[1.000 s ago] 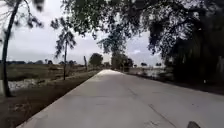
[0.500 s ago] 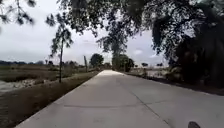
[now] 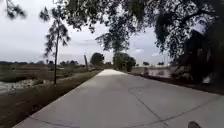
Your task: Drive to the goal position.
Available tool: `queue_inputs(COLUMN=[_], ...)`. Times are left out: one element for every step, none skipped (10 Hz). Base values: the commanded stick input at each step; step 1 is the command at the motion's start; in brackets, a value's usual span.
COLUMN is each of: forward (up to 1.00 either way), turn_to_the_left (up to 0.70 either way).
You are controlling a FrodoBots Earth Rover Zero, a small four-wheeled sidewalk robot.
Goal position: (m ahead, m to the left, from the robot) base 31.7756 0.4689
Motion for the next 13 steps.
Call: queue_inputs(forward=[1.0,1.0,1.0,1.0,1.0,1.0,1.0,1.0,1.0,1.0,1.0,1.0,1.0], turn_to_the_left=[0.0,0.0,0.0,0.0,0.0,0.0,0.0,0.0,0.0,0.0,0.0,0.0,0.0])
